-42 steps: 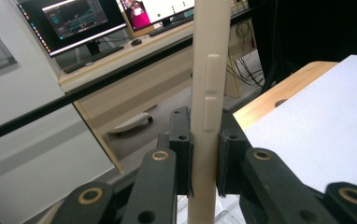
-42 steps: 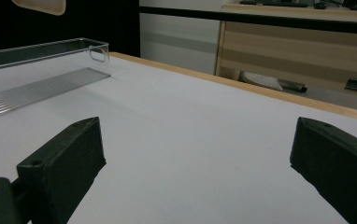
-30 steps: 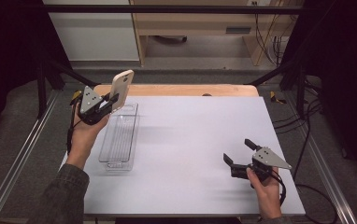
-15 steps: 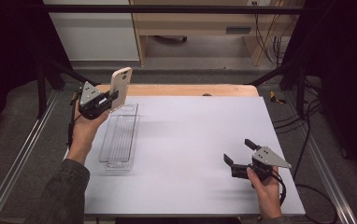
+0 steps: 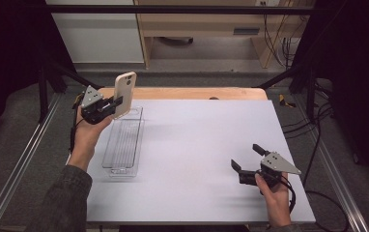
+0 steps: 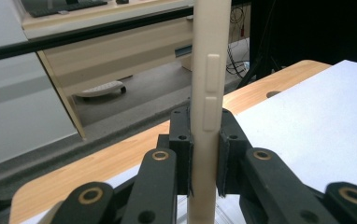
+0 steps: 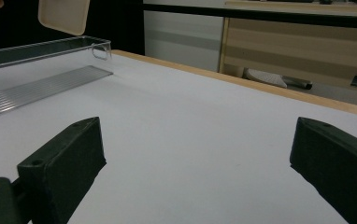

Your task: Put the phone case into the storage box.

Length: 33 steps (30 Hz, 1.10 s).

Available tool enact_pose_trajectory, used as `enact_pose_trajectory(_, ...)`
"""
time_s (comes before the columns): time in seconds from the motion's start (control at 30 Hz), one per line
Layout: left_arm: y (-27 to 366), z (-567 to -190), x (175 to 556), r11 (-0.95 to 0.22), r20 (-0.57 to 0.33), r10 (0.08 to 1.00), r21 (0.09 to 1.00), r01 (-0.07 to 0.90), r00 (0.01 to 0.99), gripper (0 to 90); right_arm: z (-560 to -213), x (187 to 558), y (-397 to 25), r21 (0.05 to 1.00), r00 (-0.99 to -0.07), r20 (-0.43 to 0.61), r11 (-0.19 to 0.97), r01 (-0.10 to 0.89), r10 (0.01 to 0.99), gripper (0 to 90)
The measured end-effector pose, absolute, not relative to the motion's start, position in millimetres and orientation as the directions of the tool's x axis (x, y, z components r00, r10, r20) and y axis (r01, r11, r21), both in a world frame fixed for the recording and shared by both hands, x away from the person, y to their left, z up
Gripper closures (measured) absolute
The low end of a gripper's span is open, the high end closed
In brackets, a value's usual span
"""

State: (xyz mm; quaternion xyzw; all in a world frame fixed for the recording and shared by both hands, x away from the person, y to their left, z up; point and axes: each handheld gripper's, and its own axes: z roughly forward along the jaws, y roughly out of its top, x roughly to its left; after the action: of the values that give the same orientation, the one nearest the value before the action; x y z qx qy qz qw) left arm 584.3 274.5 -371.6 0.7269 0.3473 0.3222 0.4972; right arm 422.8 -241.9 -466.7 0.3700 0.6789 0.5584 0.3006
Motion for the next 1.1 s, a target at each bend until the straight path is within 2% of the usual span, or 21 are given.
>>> enact_pose_trajectory(1.1, 272.9, -393.8, 599.3, -0.288, 0.063, 0.82, 0.904, 0.315, 0.569, 78.9, -470.2, 423.2, -243.0, 0.979, -0.552, 0.018, 0.096, 0.178, 0.834, 3.2)
